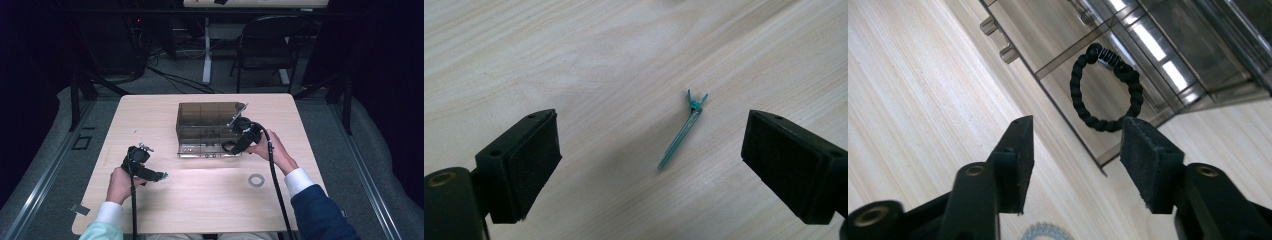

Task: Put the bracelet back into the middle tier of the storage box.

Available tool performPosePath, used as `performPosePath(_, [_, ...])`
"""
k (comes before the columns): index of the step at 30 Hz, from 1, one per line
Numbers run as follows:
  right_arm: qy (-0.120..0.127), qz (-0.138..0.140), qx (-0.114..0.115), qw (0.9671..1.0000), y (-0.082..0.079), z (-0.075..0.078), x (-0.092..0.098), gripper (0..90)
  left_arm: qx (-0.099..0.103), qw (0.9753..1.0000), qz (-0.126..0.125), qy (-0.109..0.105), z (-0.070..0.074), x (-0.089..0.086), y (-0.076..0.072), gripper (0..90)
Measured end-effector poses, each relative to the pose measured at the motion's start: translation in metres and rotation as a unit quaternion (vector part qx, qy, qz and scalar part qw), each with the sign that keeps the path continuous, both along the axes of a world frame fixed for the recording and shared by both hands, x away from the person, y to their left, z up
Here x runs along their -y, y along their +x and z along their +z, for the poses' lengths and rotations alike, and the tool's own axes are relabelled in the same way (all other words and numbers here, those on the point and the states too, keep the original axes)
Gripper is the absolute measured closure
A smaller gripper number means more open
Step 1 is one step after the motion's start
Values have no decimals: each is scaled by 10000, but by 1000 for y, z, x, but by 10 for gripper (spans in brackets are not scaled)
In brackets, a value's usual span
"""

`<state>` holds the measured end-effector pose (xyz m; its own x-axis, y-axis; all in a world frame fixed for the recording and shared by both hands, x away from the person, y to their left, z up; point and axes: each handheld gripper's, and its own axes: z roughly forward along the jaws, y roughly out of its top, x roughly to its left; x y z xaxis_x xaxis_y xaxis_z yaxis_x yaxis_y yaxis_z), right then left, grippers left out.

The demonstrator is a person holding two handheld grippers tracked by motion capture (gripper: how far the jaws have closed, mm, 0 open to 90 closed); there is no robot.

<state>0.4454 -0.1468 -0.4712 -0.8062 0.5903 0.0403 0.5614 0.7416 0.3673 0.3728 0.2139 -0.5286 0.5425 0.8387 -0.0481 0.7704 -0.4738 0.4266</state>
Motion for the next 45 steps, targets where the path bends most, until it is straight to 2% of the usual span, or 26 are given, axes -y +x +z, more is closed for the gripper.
performPosePath(4, [61,-56,43,10000,-8,0,10,386,-11,10000,6,5,0,0,0,88])
performPosePath(8, [16,-140,53,9999,-14,-2,22,323,-12,10000,0,2,0,0,0,88])
performPosePath(9, [104,-228,76,9997,-17,-4,26,302,-12,10000,-1,9,0,0,0,88])
performPosePath(10, [30,-198,63,9998,-17,-4,29,288,-15,10000,4,7,0,0,0,88])
performPosePath(19, [31,-469,31,9989,-28,-17,53,152,5,10000,5,9,0,0,0,87])
performPosePath(20, [-40,-416,13,9991,-28,-17,55,149,9,10000,8,7,0,0,0,87])
performPosePath(21, [26,-477,31,9989,-29,-18,57,145,12,10000,7,6,0,0,0,87])
performPosePath(22, [6,-397,-212,9990,-29,-16,60,139,20,10000,8,8,0,0,0,87])
performPosePath(24, [-208,-422,-405,9981,-30,-15,64,122,24,10000,17,4,0,0,0,87])
performPosePath(27, [-511,-390,-513,9966,-32,-13,70,92,27,10000,10,-1,1,1,0,87])
performPosePath(29, [-466,-433,-451,9970,-34,-17,72,76,40,10000,9,-11,1,1,-1,87])
performPosePath(31, [-288,-538,-332,9976,-38,-23,75,67,49,10000,12,-19,1,1,-1,87])
performPosePath(33, [-284,-613,-273,9973,-40,-28,79,61,41,10000,7,-17,1,1,0,87])
performPosePath(34, [96,-715,-42,9974,-42,-36,79,60,43,10000,-5,-14,1,2,0,87])
performPosePath(35, [153,-759,-44,9970,-43,-38,81,60,50,10000,-12,-14,1,2,0,87])
performPosePath(41, [80,-886,-29,9960,-47,-45,91,56,48,10000,-22,-48,0,2,0,87])
performPosePath(43, [191,-1001,-23,9948,-49,-47,92,56,48,10000,-25,-54,0,2,0,86])
performPosePath(44, [121,-925,-58,9956,-48,-46,94,56,56,10000,-32,-62,1,3,0,85])
performPosePath(45, [162,-1015,-4,9947,-50,-48,94,56,56,10000,-35,-67,1,3,0,85])
